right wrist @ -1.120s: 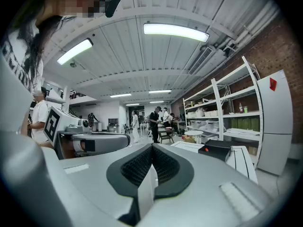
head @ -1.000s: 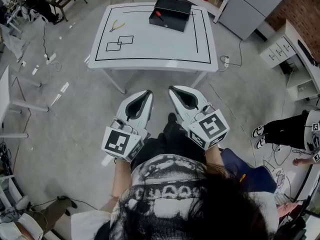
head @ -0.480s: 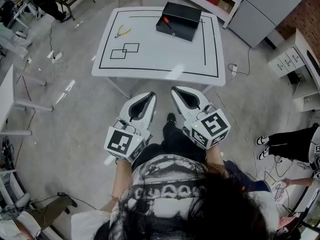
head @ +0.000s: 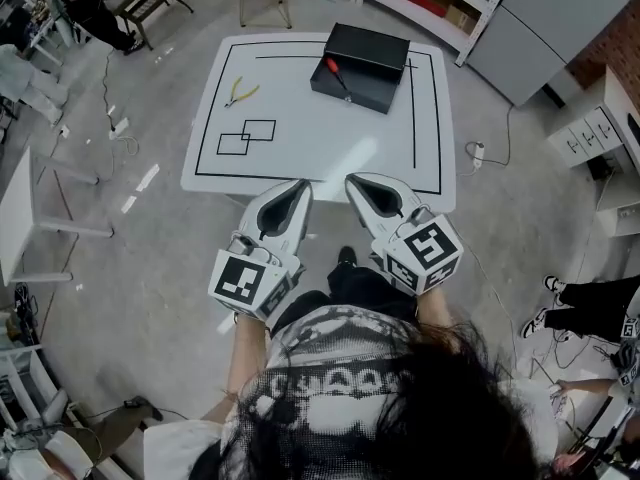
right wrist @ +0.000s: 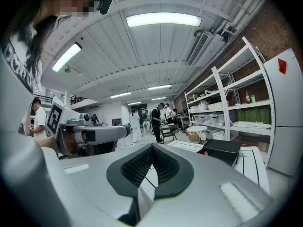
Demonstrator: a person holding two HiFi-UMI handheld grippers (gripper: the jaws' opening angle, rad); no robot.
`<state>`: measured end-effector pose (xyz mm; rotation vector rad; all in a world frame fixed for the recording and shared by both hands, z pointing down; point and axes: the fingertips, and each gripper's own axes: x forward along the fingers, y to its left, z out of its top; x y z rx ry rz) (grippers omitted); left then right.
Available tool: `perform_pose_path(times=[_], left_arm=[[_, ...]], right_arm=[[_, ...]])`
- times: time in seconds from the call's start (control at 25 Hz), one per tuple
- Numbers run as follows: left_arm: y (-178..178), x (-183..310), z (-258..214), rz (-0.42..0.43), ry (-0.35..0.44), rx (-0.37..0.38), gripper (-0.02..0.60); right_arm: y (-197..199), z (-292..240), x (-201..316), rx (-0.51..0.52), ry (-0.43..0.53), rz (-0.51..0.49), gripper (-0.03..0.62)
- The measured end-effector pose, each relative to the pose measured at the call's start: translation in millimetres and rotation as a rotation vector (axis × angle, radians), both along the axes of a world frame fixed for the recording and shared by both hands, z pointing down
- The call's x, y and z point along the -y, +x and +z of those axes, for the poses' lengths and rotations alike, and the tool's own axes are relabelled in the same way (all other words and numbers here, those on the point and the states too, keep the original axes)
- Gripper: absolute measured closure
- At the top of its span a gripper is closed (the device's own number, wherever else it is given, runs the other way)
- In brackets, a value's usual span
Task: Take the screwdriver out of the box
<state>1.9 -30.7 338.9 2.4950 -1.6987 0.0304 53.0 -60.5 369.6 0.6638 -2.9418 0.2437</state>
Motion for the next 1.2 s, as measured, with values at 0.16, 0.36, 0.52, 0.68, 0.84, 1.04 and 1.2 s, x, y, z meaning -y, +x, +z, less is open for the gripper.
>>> perform_pose_path(times=[0.16, 0.36, 0.52, 0.68, 0.84, 1.04, 1.2], left_arm=[[2, 34, 5, 0.003, -0.010, 0.011, 0.581], [4, 72, 10, 0.004, -0.014, 0.020, 0.581], [11, 95, 14, 0.007, -0.029, 0.021, 0.581], [16, 108, 21, 0.005, -0.040, 0.021, 0.581], [13, 111, 30, 0.003, -0.055, 0.028, 0.581], [4, 115, 37, -0.016, -0.083, 0.029, 0.581], [-6, 119, 40, -0.004, -0.116, 0.016, 0.581]], right_arm=[[1, 5, 33, 0.003, -0.014, -0.001, 0.606], [3, 12, 69, 0.010, -0.029, 0.004, 0.606], [8, 16, 91, 0.020, -0.038, 0.003, 0.606], [10, 22, 107, 0.023, -0.059, 0.002, 0.606], [3, 32, 112, 0.029, -0.083, -0.006, 0.606], [-4, 42, 118, 0.018, -0.105, -0.020, 0.606], [-13, 45, 125, 0.007, -0.115, -0.006, 0.606]])
